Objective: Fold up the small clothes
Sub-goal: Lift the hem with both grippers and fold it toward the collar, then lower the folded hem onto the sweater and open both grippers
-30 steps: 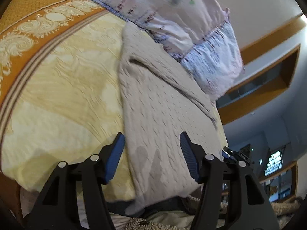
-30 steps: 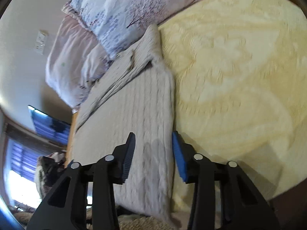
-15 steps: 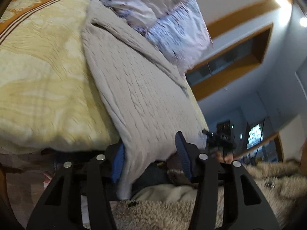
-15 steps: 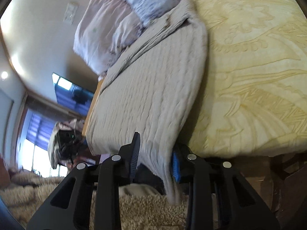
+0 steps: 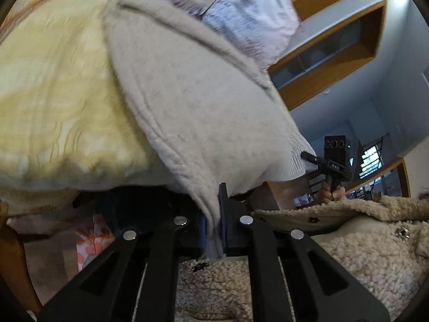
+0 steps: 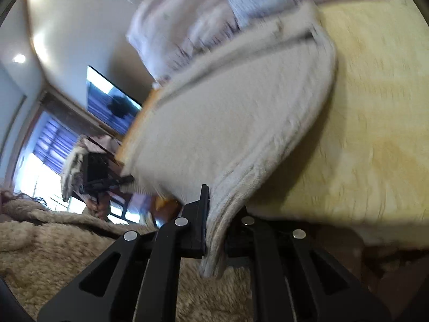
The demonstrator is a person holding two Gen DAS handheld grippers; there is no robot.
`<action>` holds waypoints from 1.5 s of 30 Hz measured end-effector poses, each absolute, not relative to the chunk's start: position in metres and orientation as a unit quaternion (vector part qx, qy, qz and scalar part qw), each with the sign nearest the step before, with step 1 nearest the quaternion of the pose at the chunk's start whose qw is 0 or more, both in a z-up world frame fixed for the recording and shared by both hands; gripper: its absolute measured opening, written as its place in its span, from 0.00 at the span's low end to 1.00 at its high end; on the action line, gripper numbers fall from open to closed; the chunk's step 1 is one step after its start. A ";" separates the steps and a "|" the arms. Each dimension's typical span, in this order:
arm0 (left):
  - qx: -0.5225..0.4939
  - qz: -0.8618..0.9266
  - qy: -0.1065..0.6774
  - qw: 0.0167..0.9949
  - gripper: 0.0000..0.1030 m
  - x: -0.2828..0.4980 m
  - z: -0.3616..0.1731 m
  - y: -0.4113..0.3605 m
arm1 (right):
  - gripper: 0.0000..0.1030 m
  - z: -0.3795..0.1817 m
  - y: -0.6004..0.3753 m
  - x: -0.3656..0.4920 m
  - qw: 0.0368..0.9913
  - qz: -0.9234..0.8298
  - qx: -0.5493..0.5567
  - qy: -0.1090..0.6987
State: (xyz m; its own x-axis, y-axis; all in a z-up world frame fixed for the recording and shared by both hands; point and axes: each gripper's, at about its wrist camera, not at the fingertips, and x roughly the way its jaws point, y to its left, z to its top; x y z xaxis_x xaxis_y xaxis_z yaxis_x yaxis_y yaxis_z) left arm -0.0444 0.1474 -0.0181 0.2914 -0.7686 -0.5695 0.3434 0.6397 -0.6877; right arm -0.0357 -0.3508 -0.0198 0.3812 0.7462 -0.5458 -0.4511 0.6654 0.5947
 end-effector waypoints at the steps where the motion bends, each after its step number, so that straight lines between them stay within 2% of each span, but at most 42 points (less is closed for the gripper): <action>1: -0.222 -0.363 0.466 0.776 0.07 -0.044 -0.013 0.148 | 0.08 -0.014 -0.351 -0.034 0.817 0.371 0.176 0.404; 7: -0.243 -0.360 0.407 0.804 0.07 -0.038 0.014 0.168 | 0.08 0.013 -0.352 -0.026 0.851 0.366 0.177 0.332; 12: -0.247 -0.331 0.368 0.833 0.06 -0.022 0.035 0.180 | 0.08 0.020 -0.350 -0.015 0.874 0.329 0.174 0.312; 25: -0.261 -0.226 0.345 0.873 0.06 0.077 0.071 0.185 | 0.08 0.059 -0.334 0.027 0.921 0.273 0.137 0.240; 34: -0.283 -0.193 0.347 0.873 0.06 0.143 0.079 0.183 | 0.08 0.072 -0.336 0.087 0.927 0.253 0.162 0.224; 40: -0.273 -0.184 0.341 0.880 0.06 0.175 0.091 0.176 | 0.08 0.067 -0.337 0.116 0.928 0.238 0.175 0.226; 45: -0.277 -0.170 0.356 0.876 0.06 0.207 0.080 0.172 | 0.08 0.052 -0.340 0.146 0.924 0.210 0.202 0.249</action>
